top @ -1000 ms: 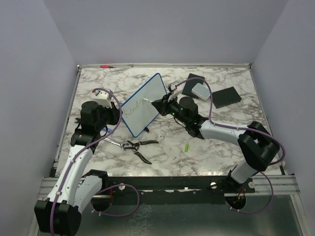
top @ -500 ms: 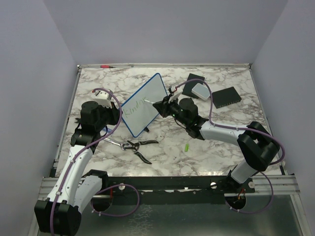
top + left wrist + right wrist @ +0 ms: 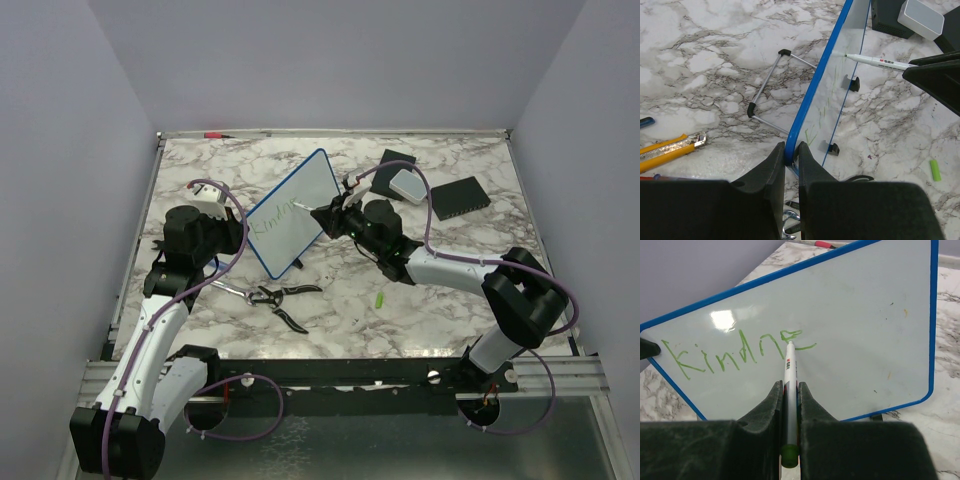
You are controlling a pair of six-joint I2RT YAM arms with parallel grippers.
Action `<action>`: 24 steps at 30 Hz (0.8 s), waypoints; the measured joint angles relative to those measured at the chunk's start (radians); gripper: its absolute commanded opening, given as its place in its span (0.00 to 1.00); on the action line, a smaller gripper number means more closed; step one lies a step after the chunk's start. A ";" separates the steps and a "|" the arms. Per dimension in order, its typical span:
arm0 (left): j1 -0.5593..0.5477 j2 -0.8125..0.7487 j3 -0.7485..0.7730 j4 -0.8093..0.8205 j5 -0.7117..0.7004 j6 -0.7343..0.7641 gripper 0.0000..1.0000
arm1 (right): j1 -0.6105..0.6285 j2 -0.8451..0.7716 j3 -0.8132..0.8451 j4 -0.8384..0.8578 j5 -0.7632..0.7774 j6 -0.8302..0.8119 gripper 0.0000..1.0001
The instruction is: Write a sentence on the whiteboard
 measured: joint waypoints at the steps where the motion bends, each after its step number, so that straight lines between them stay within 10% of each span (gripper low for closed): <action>1: 0.000 0.000 0.000 0.000 0.000 0.000 0.03 | 0.000 0.000 0.000 0.000 0.000 0.000 0.01; 24: -0.002 -0.002 0.000 -0.001 0.000 0.000 0.03 | 0.000 -0.011 -0.020 -0.014 0.020 0.005 0.01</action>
